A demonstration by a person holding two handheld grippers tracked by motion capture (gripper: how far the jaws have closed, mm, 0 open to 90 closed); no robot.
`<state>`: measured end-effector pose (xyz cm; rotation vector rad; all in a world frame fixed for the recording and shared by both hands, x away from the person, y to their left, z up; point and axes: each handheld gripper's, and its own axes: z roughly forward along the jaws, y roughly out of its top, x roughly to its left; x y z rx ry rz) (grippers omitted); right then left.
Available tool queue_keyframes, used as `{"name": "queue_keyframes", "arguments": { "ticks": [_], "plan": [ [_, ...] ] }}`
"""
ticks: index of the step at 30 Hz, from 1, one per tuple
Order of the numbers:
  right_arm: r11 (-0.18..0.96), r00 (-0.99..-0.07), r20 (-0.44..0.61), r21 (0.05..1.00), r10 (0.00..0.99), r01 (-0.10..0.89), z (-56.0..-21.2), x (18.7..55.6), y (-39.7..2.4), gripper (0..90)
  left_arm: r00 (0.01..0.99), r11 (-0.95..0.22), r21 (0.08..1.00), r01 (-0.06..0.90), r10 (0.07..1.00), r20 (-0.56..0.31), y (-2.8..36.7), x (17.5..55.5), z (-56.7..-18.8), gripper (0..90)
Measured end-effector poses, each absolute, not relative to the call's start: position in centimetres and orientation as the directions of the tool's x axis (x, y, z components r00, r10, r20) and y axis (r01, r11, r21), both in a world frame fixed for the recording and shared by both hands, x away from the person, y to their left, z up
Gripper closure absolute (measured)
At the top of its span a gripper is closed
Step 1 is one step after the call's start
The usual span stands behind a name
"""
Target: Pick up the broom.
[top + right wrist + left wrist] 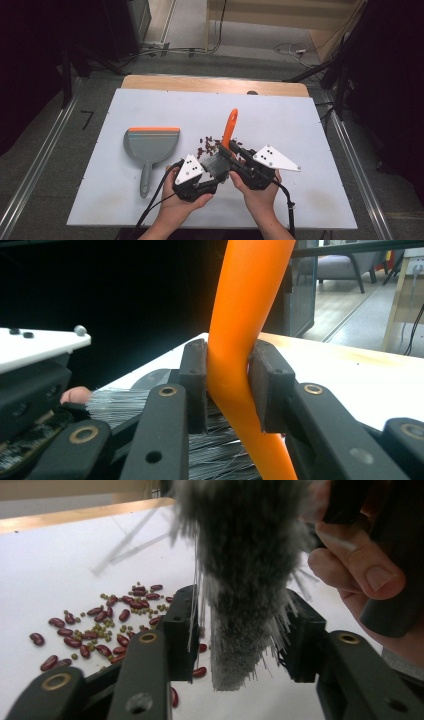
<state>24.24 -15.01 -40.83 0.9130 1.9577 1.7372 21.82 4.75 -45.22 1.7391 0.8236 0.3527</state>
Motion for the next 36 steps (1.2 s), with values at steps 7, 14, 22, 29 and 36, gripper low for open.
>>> {"name": "queue_keyframes", "arguments": {
  "ticks": [7,14,22,29,36],
  "plan": [
    [0.033,-0.732,0.141,0.975,0.667,0.218,-40.7,24.0,-14.8,68.9,0.708,-0.117,0.923,0.367,0.678,-0.196,4.8,22.0,-45.3,71.0],
    [0.04,-0.74,0.131,0.977,0.66,0.21,-40.7,23.9,-14.7,68.8,0.723,-0.135,0.918,0.374,0.662,-0.197,5.4,22.3,-45.1,84.3],
    [0.082,-0.792,0.125,0.973,0.598,0.215,-40.0,24.6,-14.7,67.2,0.744,-0.161,0.918,0.361,0.643,-0.18,6.4,22.6,-44.6,85.8],
    [0.132,-0.841,0.069,0.977,0.536,0.165,-39.9,25.1,-15.1,54.1,0.757,-0.145,0.924,0.355,0.624,-0.193,8.0,23.1,-44.3,86.0],
    [0.189,-0.865,0.092,0.959,0.493,0.209,-40.1,26.2,-16.1,51.2,0.794,-0.146,0.928,0.342,0.573,-0.203,10.3,23.8,-43.8,85.9]
  ]
}}
